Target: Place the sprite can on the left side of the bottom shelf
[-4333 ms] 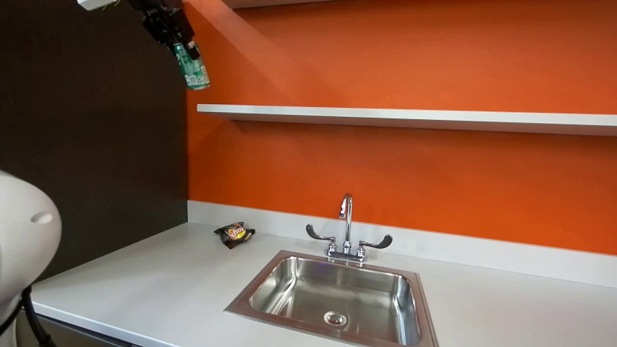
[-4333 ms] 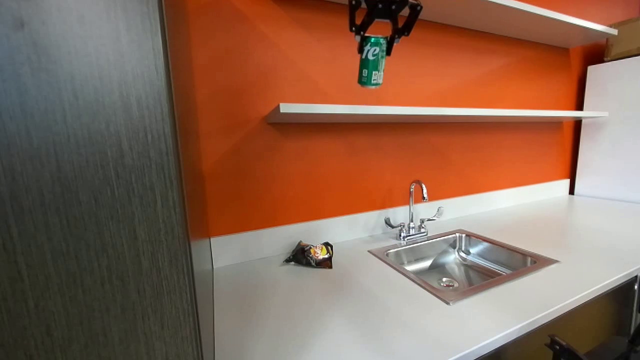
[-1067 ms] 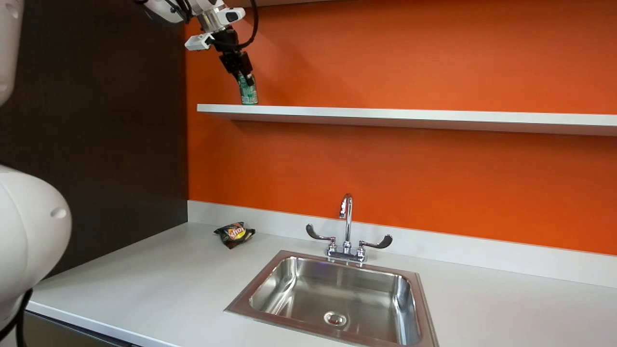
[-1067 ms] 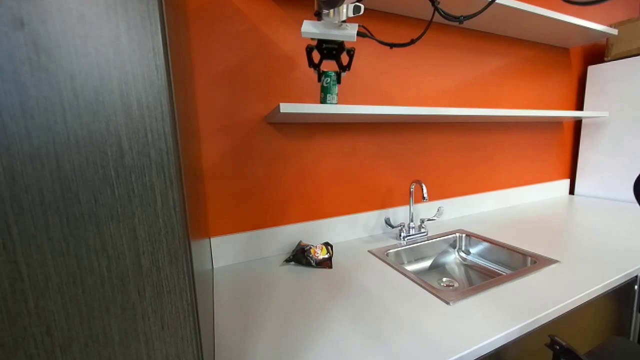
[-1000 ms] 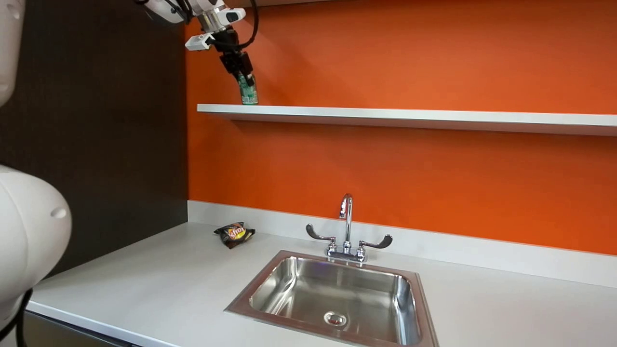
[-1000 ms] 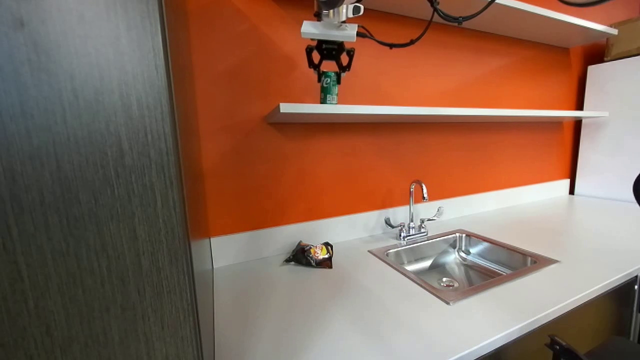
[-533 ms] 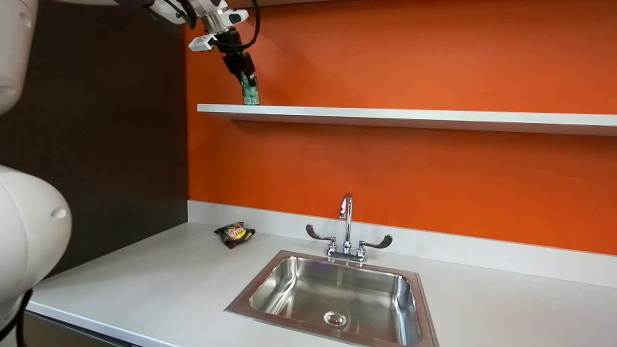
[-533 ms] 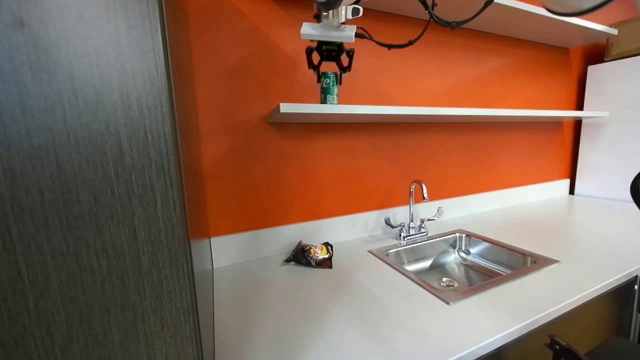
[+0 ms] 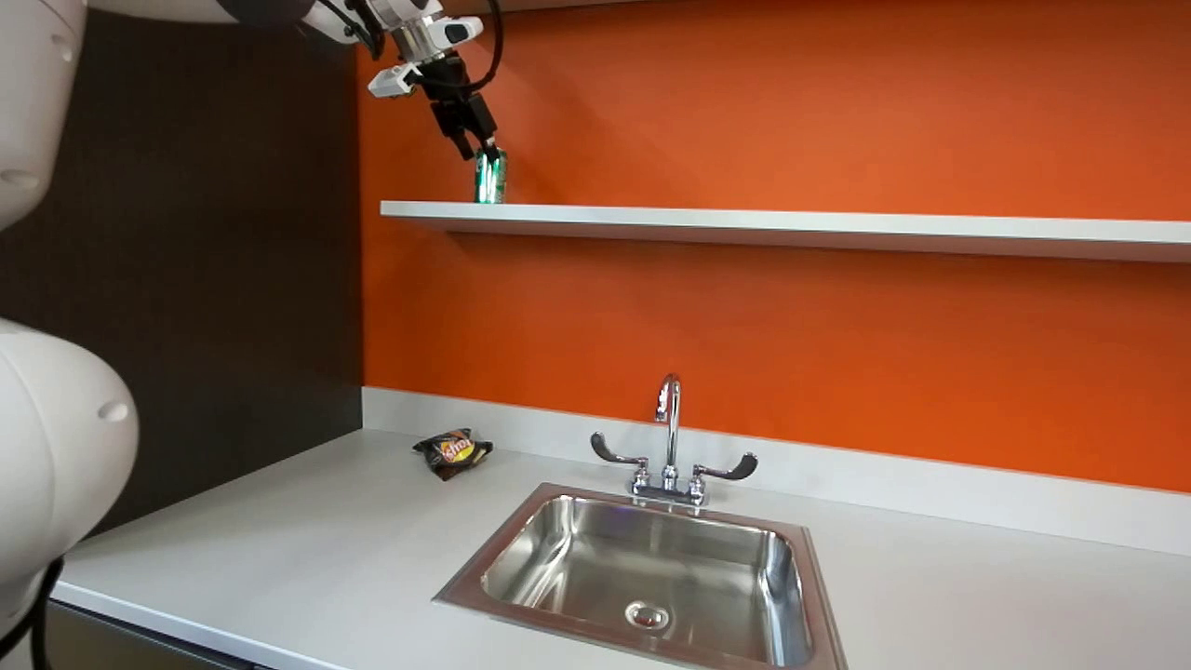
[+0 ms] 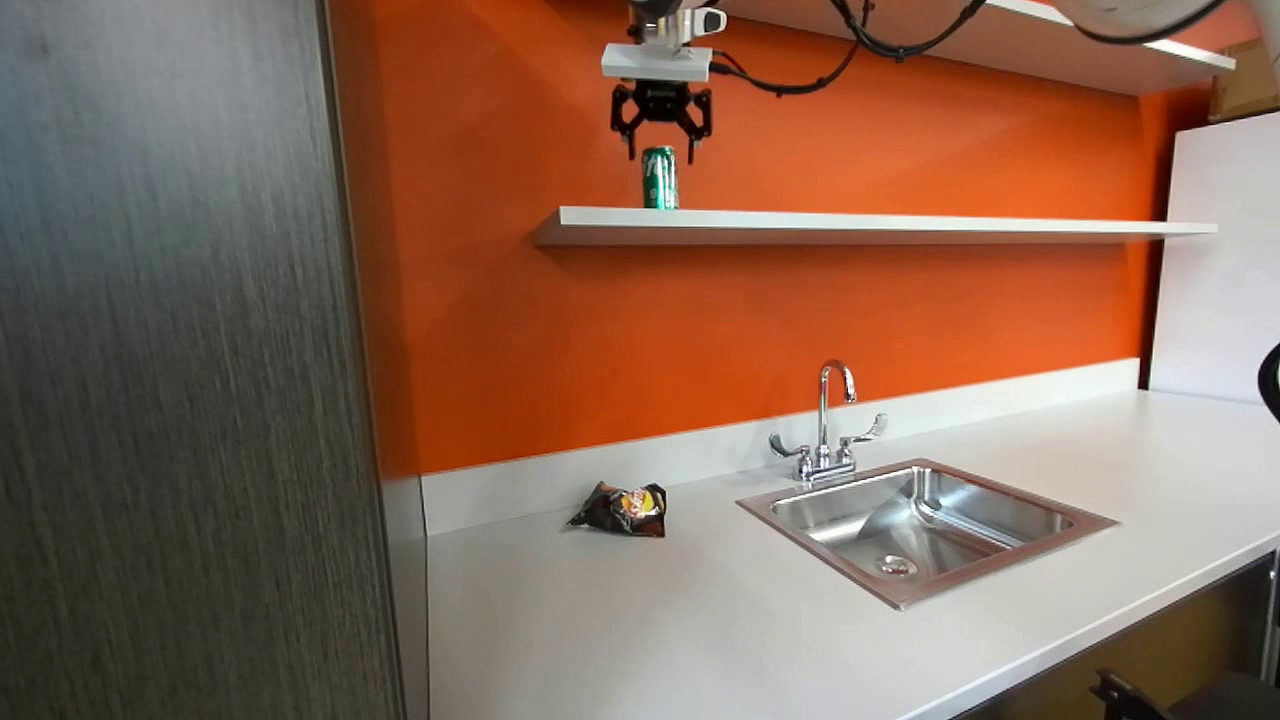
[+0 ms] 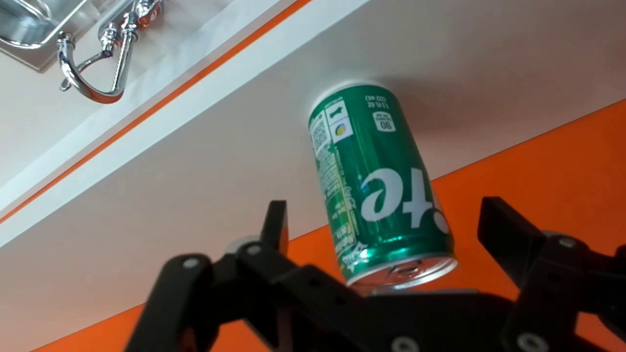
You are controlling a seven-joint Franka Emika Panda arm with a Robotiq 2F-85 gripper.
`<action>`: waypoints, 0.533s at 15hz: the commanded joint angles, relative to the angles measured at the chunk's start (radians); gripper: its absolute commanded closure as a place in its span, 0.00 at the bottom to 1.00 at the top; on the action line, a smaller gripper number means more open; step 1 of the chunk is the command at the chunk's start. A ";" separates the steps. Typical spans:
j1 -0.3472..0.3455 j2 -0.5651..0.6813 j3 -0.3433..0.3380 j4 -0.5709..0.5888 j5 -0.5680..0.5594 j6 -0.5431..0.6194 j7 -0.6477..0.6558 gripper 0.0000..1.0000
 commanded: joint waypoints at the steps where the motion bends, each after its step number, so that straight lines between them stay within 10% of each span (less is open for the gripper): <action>1: 0.005 -0.035 -0.004 -0.026 -0.017 -0.034 0.005 0.00; 8: -0.012 -0.171 -0.007 -0.194 0.001 -0.017 -0.020 0.00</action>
